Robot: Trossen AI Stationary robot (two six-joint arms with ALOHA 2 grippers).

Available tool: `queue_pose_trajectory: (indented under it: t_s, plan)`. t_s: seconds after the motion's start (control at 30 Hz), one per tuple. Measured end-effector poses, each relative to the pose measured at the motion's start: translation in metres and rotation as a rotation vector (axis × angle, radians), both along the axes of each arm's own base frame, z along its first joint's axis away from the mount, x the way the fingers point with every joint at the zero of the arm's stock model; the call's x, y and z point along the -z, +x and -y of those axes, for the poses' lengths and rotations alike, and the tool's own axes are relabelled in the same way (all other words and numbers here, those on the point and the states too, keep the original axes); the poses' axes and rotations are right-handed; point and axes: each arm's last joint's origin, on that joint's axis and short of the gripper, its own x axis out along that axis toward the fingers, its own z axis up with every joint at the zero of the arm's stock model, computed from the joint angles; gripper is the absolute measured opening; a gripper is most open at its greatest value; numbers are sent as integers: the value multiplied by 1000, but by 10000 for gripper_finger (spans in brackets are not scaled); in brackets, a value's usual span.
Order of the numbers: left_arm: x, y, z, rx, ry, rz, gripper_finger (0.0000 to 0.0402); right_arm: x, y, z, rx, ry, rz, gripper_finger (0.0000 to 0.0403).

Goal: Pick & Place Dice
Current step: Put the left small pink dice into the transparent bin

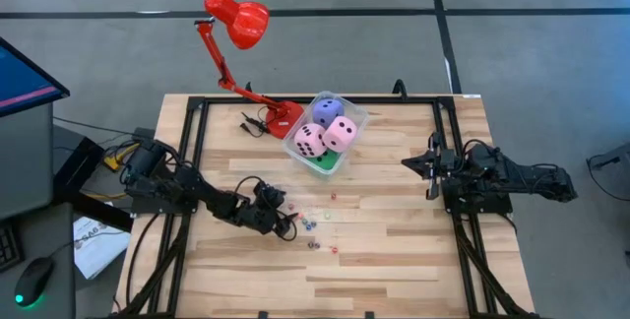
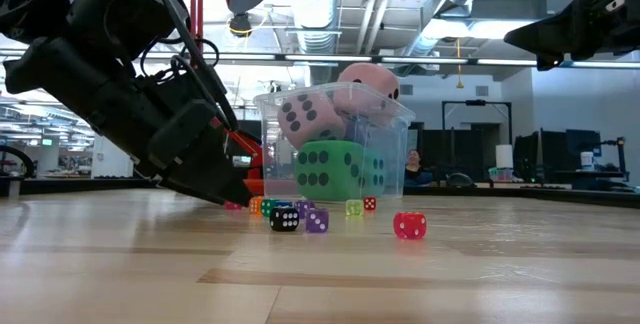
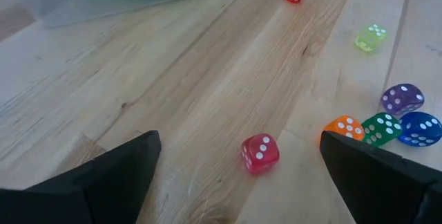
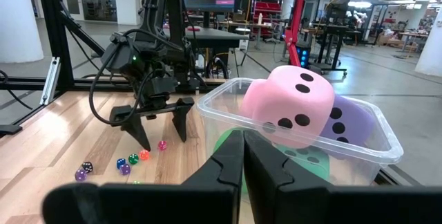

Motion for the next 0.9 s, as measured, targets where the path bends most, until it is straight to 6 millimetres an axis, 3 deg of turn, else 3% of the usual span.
queue_pose_trajectory:
  t_s: [0.63,0.9]
  plan:
    - [1,-1,-1,-8,20,-10,223,0,0,0,0,0,-1,8]
    - [1,-1,-1,0,8,-8,174,1,0,0,0,0,-8,8]
